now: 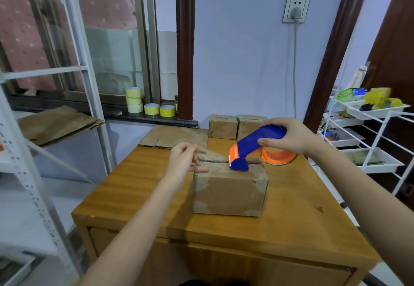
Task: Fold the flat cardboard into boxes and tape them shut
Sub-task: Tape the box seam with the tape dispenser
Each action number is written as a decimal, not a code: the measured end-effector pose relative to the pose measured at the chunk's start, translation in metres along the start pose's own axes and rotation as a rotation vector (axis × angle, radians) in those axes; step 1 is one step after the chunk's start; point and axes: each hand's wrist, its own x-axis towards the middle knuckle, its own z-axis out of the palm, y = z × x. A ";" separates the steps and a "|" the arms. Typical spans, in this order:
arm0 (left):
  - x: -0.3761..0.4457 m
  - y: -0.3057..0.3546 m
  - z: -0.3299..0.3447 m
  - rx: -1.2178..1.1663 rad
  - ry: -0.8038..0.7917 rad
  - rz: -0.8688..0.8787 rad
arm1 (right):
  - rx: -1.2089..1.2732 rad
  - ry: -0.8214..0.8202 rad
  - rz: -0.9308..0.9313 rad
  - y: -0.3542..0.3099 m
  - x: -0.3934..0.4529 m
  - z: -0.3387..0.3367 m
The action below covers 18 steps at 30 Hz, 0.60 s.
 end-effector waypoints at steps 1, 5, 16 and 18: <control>0.001 0.000 0.000 0.040 0.008 0.035 | -0.009 -0.003 0.005 0.000 0.001 0.000; 0.002 0.002 0.003 0.108 0.001 0.165 | 0.003 -0.022 0.010 -0.001 0.001 0.001; 0.001 -0.011 0.007 -0.046 -0.034 0.010 | 0.051 0.018 0.027 0.000 -0.002 -0.005; 0.003 -0.012 0.007 -0.036 -0.035 0.005 | 0.113 0.099 0.036 0.000 -0.002 -0.017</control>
